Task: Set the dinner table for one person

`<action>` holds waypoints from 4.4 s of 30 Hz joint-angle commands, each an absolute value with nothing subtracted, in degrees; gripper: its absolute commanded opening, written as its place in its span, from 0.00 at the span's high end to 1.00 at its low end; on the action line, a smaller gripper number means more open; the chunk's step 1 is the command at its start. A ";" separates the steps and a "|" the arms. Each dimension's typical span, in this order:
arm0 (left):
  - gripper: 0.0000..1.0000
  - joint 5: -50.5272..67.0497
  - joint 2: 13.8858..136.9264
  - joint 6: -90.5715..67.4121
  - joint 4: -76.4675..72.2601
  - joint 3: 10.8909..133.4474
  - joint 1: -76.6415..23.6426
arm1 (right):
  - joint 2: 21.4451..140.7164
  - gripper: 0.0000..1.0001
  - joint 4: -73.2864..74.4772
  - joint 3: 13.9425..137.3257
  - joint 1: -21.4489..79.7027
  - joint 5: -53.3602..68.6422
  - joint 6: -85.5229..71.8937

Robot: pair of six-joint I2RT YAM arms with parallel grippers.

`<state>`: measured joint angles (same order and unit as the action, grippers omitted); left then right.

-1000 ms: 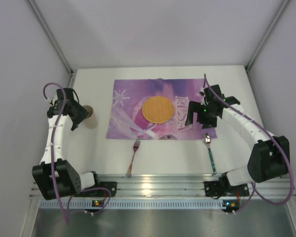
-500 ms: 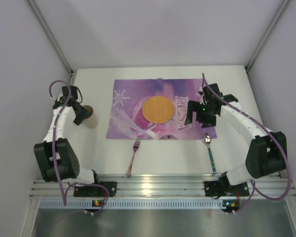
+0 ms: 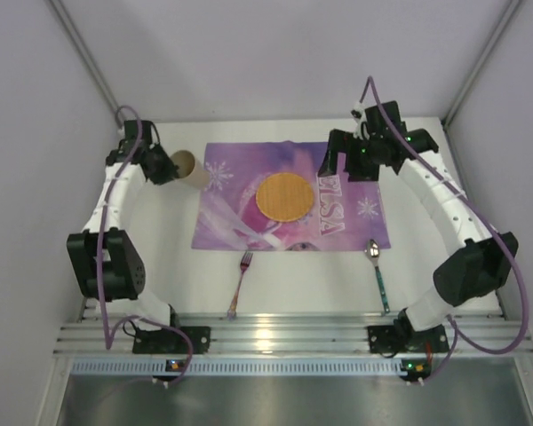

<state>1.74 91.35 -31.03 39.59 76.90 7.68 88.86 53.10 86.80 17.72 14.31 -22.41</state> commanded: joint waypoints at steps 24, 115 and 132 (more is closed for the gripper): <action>1.00 6.60 111.09 -24.00 50.45 109.34 -29.79 | 104.95 0.33 64.86 119.70 33.66 7.20 -24.87; 0.18 12.31 77.86 -31.11 42.10 47.90 -33.13 | 124.63 0.36 45.00 119.44 10.46 -13.54 -25.31; 0.44 9.40 86.83 -29.00 34.81 46.32 -34.54 | 102.88 0.30 37.20 107.20 11.16 -9.14 -29.61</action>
<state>9.58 85.30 -29.85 38.13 47.31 -34.15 114.69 43.57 113.93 10.68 -10.39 -27.16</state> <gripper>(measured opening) 0.570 0.704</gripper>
